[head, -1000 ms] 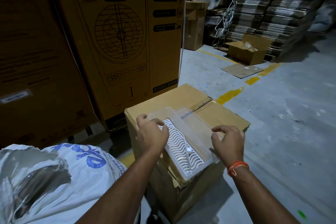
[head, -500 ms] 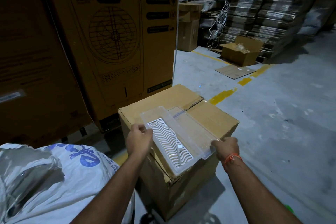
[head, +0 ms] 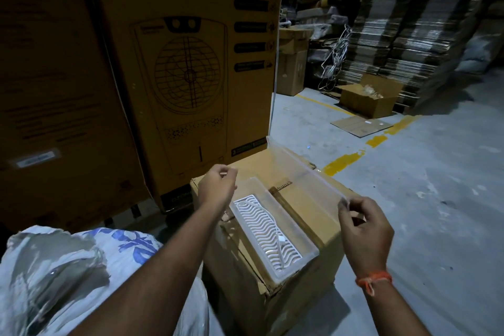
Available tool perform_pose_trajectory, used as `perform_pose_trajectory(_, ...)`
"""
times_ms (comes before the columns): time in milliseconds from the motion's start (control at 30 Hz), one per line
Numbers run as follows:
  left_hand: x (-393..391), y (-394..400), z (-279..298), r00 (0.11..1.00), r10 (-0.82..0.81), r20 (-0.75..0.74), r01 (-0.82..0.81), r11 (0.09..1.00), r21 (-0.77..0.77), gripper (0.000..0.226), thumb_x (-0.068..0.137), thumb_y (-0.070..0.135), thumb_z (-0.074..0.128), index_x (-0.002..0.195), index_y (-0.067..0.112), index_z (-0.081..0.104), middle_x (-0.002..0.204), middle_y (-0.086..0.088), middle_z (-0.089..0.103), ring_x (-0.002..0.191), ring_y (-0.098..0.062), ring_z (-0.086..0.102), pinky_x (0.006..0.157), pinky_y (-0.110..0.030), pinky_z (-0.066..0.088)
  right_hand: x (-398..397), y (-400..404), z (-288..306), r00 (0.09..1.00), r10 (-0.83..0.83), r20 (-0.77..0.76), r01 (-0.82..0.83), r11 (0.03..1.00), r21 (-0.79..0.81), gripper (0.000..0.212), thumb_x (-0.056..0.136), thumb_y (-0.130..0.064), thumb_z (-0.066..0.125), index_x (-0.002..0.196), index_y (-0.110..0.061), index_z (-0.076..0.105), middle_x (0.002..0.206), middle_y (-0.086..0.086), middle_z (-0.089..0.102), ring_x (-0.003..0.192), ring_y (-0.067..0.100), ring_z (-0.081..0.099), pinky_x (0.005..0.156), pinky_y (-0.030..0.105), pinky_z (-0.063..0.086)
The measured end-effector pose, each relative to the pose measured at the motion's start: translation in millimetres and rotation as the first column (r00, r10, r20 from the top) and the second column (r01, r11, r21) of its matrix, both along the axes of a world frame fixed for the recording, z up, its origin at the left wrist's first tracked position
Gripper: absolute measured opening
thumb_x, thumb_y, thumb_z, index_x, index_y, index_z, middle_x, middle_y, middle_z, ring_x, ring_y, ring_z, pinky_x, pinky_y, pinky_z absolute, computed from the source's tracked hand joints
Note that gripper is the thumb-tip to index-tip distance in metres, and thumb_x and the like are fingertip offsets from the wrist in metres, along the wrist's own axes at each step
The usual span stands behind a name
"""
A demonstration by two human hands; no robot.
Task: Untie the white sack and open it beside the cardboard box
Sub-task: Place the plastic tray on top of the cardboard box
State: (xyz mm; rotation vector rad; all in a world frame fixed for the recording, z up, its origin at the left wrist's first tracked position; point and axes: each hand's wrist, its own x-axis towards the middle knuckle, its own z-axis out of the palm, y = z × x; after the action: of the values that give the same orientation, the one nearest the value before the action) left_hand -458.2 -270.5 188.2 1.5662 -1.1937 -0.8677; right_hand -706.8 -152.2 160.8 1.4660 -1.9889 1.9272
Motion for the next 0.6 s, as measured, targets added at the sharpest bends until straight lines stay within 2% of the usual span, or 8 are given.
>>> perform_pose_trajectory(100,2.5,-21.7,23.7,0.99,-0.046,-0.131,0.058,0.994,0.09,0.031,0.101,0.055,0.056,0.108,0.025,0.062,0.107,-0.003,0.071,0.097,-0.022,0.073,0.094,-0.047,0.062,7.4,12.1,-1.9,0.979,0.063,-0.194,-0.067,0.998,-0.016,0.024,0.077,0.013,0.075,0.083,-0.011,0.071,0.085,-0.002,0.067,0.078,0.014,0.064,0.065,0.035,0.056)
perform_pose_trajectory(233,14.4,-45.3,37.7,0.982,0.007,-0.191,0.032,0.98,0.196,0.046,0.094,0.055,0.068,0.105,0.01,0.07,0.101,-0.01,0.073,0.091,-0.025,0.076,0.085,-0.042,0.067,16.5,24.6,-8.2,0.945,0.124,-0.303,-0.137,0.99,-0.022,0.034,0.067,0.021,0.078,0.084,-0.008,0.075,0.089,0.001,0.068,0.087,0.022,0.066,0.074,0.04,0.055)
perform_pose_trajectory(300,21.3,-50.3,36.2,0.984,0.003,-0.179,0.038,0.974,0.225,0.038,0.093,0.046,0.074,0.098,0.008,0.072,0.096,-0.01,0.071,0.089,-0.024,0.073,0.086,-0.043,0.066,22.2,27.8,-11.0,0.923,0.151,-0.353,-0.175,0.984,-0.037,0.029,0.07,0.018,0.078,0.084,-0.007,0.076,0.091,0.001,0.069,0.089,0.025,0.067,0.077,0.039,0.055)
perform_pose_trajectory(367,27.4,-50.4,33.0,0.992,-0.034,-0.125,0.063,0.97,0.235,0.02,0.092,0.028,0.078,0.097,0.008,0.075,0.1,-0.01,0.071,0.089,-0.022,0.069,0.083,-0.039,0.065,25.7,30.0,-14.2,0.907,0.181,-0.38,-0.203,0.979,-0.019,0.029,0.069,0.016,0.08,0.084,-0.008,0.076,0.094,0.001,0.069,0.093,0.024,0.065,0.081,0.03,0.052)
perform_pose_trajectory(400,30.5,-50.3,30.8,0.994,-0.042,-0.099,0.065,0.968,0.241,0.011,0.092,0.018,0.078,0.097,0.007,0.077,0.102,-0.01,0.071,0.089,-0.021,0.068,0.079,-0.036,0.064,26.8,31.2,-15.5,0.909,0.212,-0.359,-0.219,0.976,0.021,0.034,0.067,0.014,0.083,0.086,-0.012,0.076,0.098,0.0,0.068,0.098,0.023,0.064,0.084,0.024,0.049)
perform_pose_trajectory(467,35.5,-49.6,25.6,0.992,-0.034,-0.119,0.064,0.964,0.259,0.009,0.093,0.005,0.075,0.101,0.005,0.078,0.106,-0.012,0.072,0.09,-0.02,0.067,0.078,-0.033,0.063,31.0,37.5,-14.4,0.929,0.312,-0.201,-0.284,0.946,0.156,0.042,0.069,-0.002,0.089,0.097,-0.029,0.073,0.118,-0.005,0.06,0.119,0.014,0.058,0.093,0.017,0.043)
perform_pose_trajectory(533,37.0,-46.8,23.7,0.976,-0.023,-0.215,0.089,0.95,0.3,0.012,0.094,0.002,0.072,0.105,0.002,0.077,0.107,-0.013,0.071,0.093,-0.022,0.068,0.08,-0.032,0.063,38.3,45.5,-11.3,0.932,0.362,-0.003,-0.345,0.893,0.288,0.047,0.069,-0.028,0.092,0.106,-0.04,0.067,0.136,-0.011,0.046,0.13,0.001,0.046,0.1,0.024,0.041)
perform_pose_trajectory(600,35.8,-44.7,21.8,0.961,-0.045,-0.272,0.134,0.937,0.321,0.015,0.095,0.0,0.07,0.108,0.0,0.076,0.109,-0.015,0.072,0.098,-0.025,0.07,0.075,-0.029,0.061,44.0,50.3,-9.8,0.943,0.313,0.115,-0.333,0.867,0.37,0.05,0.066,-0.04,0.092,0.107,-0.039,0.063,0.147,-0.012,0.036,0.13,0.004,0.043,0.105,0.031,0.041)
